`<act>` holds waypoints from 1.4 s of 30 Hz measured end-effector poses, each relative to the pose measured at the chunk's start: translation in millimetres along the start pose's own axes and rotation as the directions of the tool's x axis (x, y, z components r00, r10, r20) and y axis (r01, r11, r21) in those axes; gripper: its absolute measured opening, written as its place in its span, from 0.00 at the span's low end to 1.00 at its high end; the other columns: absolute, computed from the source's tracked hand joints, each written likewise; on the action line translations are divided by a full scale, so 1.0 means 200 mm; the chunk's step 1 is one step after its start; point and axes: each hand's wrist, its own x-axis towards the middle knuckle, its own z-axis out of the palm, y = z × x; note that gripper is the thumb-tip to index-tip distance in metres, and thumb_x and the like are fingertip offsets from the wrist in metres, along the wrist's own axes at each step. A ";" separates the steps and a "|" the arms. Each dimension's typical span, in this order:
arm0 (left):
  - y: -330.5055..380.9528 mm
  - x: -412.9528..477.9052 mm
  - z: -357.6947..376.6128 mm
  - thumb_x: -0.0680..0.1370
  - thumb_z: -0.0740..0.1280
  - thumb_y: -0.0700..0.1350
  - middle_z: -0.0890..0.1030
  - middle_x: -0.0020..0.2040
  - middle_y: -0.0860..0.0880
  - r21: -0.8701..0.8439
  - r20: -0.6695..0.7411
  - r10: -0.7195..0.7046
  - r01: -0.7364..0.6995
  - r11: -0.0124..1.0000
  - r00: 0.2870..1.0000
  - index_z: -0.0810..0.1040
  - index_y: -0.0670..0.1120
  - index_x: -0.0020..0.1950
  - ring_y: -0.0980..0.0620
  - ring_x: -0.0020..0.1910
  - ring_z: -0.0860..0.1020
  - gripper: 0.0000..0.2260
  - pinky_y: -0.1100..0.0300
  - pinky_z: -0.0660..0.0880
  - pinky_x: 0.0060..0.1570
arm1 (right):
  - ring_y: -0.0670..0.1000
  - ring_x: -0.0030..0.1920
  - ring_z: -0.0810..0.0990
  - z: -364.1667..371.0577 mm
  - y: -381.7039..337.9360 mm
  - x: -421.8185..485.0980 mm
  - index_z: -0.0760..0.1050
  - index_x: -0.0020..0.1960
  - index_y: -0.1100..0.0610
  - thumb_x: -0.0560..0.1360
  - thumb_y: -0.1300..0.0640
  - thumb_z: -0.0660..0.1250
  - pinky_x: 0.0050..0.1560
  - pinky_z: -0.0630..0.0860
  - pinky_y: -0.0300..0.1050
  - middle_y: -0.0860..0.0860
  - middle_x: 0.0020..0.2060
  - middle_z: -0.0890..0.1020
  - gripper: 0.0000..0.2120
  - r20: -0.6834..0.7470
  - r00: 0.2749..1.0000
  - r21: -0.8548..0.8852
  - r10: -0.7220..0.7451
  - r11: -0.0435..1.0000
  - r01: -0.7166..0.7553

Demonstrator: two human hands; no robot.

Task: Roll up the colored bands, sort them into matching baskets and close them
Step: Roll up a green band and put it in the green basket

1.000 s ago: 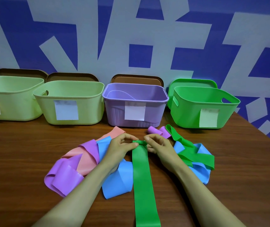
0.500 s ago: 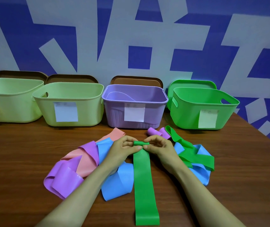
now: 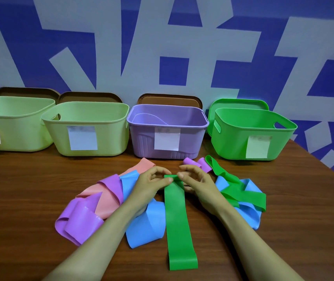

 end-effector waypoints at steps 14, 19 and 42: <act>0.01 -0.01 0.00 0.71 0.71 0.31 0.81 0.49 0.47 -0.032 -0.014 0.031 -0.031 0.999 0.999 0.77 0.40 0.53 0.51 0.48 0.82 0.13 0.64 0.78 0.45 | 0.46 0.39 0.81 -0.01 0.00 -0.01 0.78 0.49 0.60 0.75 0.66 0.68 0.40 0.75 0.35 0.52 0.39 0.82 0.04 0.044 0.998 0.004 -0.039 0.999 0.039; 0.00 0.00 0.01 0.73 0.72 0.41 0.81 0.46 0.45 -0.036 -0.041 -0.013 0.011 0.999 0.999 0.78 0.41 0.52 0.48 0.48 0.81 0.09 0.54 0.78 0.50 | 0.51 0.47 0.82 -0.01 0.01 -0.01 0.78 0.49 0.60 0.73 0.67 0.70 0.49 0.79 0.42 0.60 0.47 0.83 0.07 0.018 0.997 -0.003 -0.071 0.997 0.071; 0.01 -0.01 0.00 0.72 0.71 0.31 0.83 0.45 0.46 -0.017 -0.046 0.063 -0.064 0.998 0.997 0.80 0.42 0.47 0.51 0.47 0.82 0.08 0.63 0.79 0.46 | 0.41 0.39 0.79 0.00 0.00 -0.01 0.78 0.51 0.58 0.76 0.58 0.67 0.39 0.73 0.33 0.43 0.38 0.81 0.05 0.042 0.999 -0.007 -0.019 1.000 0.019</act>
